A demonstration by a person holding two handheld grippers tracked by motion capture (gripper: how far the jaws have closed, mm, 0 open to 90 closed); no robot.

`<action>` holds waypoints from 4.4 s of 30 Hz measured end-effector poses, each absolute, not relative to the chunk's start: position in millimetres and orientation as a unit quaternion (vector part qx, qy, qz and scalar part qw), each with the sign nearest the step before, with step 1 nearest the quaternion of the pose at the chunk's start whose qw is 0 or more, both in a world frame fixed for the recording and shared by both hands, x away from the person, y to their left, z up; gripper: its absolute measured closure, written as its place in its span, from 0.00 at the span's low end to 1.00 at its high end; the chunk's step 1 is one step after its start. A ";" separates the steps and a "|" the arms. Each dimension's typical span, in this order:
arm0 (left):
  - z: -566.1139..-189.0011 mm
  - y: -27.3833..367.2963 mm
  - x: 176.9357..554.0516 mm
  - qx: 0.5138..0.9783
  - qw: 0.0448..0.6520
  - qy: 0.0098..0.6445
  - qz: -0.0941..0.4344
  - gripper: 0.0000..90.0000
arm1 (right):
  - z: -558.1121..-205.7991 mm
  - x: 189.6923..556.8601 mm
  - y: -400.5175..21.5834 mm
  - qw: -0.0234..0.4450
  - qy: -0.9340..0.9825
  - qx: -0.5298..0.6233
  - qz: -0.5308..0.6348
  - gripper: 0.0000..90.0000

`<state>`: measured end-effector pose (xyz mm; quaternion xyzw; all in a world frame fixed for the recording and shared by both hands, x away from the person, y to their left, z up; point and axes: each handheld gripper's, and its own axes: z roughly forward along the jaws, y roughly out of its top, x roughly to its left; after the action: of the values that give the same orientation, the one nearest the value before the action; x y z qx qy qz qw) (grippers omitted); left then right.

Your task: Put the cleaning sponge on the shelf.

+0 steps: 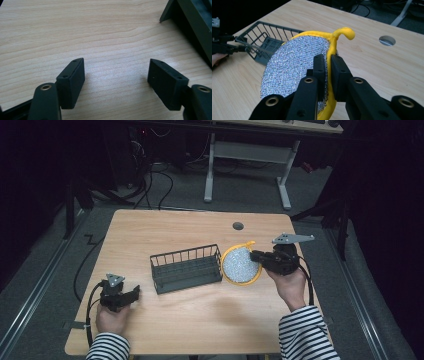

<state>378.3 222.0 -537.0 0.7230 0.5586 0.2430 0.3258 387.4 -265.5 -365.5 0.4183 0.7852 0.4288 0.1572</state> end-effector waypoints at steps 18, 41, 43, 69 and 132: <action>-537.0 221.9 378.3 0.723 0.326 0.559 0.243 0.34 | -345.1 416.5 -242.7 0.173 0.781 0.412 0.436 0.92; -537.0 221.9 378.3 0.723 0.326 0.559 0.243 0.34 | -335.3 450.2 -198.8 0.171 0.792 0.393 0.434 0.92; -537.0 221.8 378.3 0.723 0.326 0.559 0.243 0.34 | -337.2 452.9 -194.8 0.167 0.793 0.395 0.433 0.92; -537.1 221.8 378.3 0.723 0.327 0.558 0.242 0.34 | -389.4 486.5 -144.1 0.133 0.802 0.404 0.419 0.92; -537.1 221.7 378.3 0.724 0.327 0.557 0.243 0.34 | -407.9 450.9 -178.2 0.138 0.806 0.410 0.404 0.53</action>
<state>378.3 221.7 -537.1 0.7237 0.5573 0.2426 0.3268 450.9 -178.2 -407.9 0.4102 0.8062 0.4035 0.1376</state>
